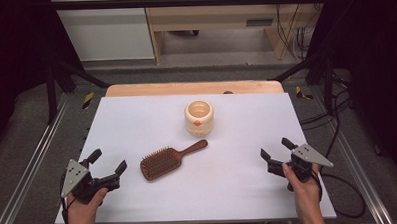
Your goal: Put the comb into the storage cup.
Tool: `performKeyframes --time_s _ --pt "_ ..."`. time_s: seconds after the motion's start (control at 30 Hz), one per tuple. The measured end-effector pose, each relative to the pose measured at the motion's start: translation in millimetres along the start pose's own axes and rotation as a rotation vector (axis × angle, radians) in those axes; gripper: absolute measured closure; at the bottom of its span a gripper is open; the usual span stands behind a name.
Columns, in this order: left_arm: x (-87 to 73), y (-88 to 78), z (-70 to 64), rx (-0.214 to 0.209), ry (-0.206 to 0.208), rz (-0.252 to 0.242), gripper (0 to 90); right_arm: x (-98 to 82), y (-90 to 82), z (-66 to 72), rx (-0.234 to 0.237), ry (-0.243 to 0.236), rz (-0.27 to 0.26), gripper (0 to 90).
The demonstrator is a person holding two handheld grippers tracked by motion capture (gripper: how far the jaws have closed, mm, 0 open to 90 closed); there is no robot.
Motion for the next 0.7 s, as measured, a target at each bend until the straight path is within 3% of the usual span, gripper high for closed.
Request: performKeyframes --time_s 0.4,0.7 --pt "-2.1 2.8 -6.6 -0.006 0.005 0.024 18.3 -3.8 2.3 2.0 0.002 -0.003 0.029 11.1" --pt "-5.1 5.4 -16.5 -0.038 0.016 0.064 40.5 -6.4 3.4 2.3 0.002 -0.007 0.046 10.8"
Point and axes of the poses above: each handheld gripper's, and its own axes: y roughly forward along the jaws, x roughly out of its top, z roughly to its left, the point moved 7 cm from there along y, roughly forward along the jaws, and after that the axes turned 9 degrees about -x, right-handed, at the moved point
